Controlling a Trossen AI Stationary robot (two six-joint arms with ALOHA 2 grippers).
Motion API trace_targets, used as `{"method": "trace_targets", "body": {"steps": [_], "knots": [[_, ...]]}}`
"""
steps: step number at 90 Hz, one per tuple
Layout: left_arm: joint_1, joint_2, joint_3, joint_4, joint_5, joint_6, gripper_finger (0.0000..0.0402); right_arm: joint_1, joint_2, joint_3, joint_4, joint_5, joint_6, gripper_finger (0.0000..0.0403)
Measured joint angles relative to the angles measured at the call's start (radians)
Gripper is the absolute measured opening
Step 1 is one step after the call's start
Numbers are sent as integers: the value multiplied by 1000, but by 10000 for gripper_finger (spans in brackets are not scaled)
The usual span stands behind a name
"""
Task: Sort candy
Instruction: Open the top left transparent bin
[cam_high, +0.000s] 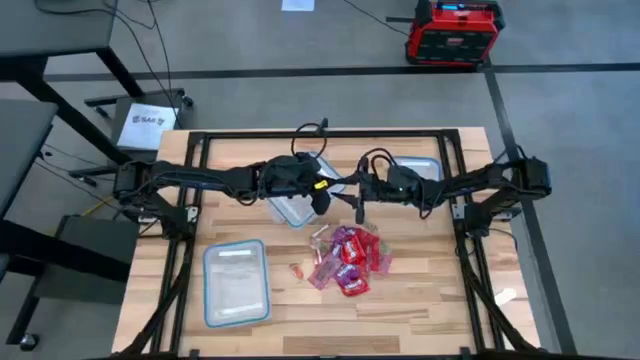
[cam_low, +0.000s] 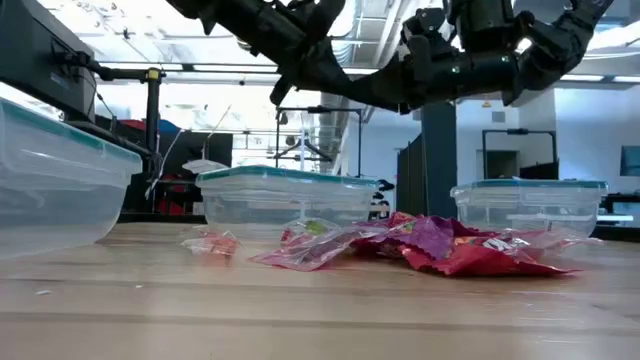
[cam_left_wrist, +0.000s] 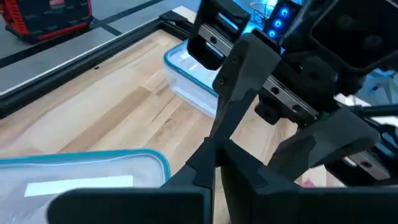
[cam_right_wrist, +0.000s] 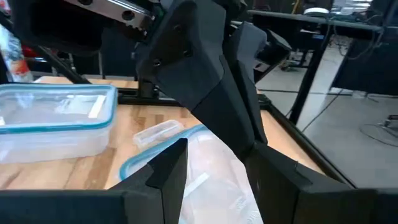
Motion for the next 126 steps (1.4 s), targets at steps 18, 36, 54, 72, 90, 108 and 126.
{"method": "trace_targets", "body": {"steps": [18, 36, 54, 72, 90, 108, 126], "knots": [[2, 0, 0, 24, -8, -55, 0, 2, 0, 1, 2, 98, -22, 144], [0, -5, 3, -38, 12, 112, 1, -2, 5, -6, -36, 151, -45, 144], [11, -7, 2, -184, 14, 238, 36, 10, 2, -5, -58, 133, -65, 144], [12, -8, 2, -471, 15, 242, 67, 42, 2, -4, -196, 96, 120, 144], [18, -8, -23, -558, 15, 255, 70, 61, 2, -4, -438, -55, 299, 144], [68, -3, -111, -400, 37, 349, 68, 54, 35, -58, -357, -60, 360, 144], [128, -5, -255, -247, 213, 425, 68, -24, 187, -101, -139, -122, 407, 144]]}}
